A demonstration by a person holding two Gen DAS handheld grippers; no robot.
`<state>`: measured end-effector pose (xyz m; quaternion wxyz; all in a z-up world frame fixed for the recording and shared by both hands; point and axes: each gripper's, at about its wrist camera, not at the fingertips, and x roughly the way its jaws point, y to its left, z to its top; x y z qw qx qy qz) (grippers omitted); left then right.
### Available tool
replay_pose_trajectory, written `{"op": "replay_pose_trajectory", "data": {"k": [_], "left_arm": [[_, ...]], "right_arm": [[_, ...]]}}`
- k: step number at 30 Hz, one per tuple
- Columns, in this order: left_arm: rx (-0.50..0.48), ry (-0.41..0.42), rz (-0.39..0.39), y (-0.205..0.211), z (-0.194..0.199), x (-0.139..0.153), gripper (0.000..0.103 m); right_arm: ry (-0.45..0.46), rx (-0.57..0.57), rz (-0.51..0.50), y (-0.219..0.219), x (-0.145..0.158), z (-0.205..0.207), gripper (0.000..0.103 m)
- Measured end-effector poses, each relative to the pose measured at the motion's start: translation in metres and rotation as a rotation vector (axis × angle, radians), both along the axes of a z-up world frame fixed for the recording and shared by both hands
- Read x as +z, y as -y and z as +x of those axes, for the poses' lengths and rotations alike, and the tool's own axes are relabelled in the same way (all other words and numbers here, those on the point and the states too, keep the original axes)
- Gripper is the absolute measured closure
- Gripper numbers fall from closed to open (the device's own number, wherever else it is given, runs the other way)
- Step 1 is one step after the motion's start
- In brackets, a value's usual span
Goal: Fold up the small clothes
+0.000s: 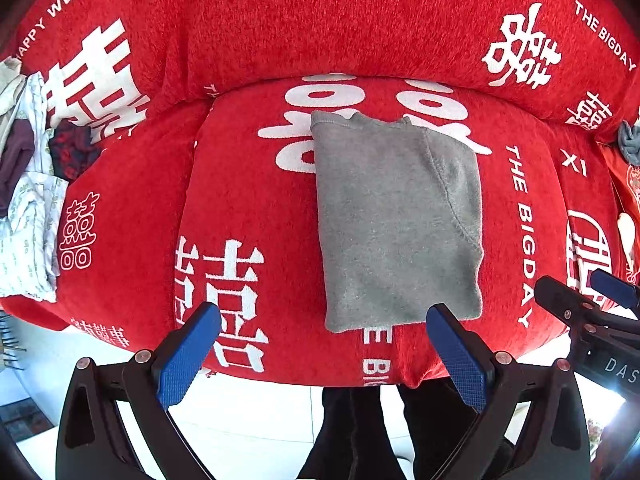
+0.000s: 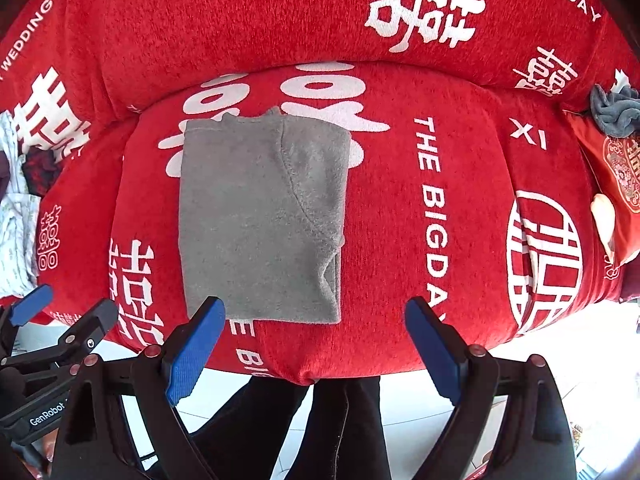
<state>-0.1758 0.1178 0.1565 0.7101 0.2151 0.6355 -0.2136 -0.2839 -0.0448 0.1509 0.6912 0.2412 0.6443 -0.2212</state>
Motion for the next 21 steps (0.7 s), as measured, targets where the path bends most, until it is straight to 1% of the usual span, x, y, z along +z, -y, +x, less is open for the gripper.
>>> {"op": "replay_pose_trajectory", "data": {"k": [21], "left_arm": [[0.0, 0.001, 0.005, 0.0001, -0.0019, -0.0005, 0.0]], "right_arm": [[0.0, 0.011, -0.01, -0.0009, 0.0015, 0.0012, 0.01]]}}
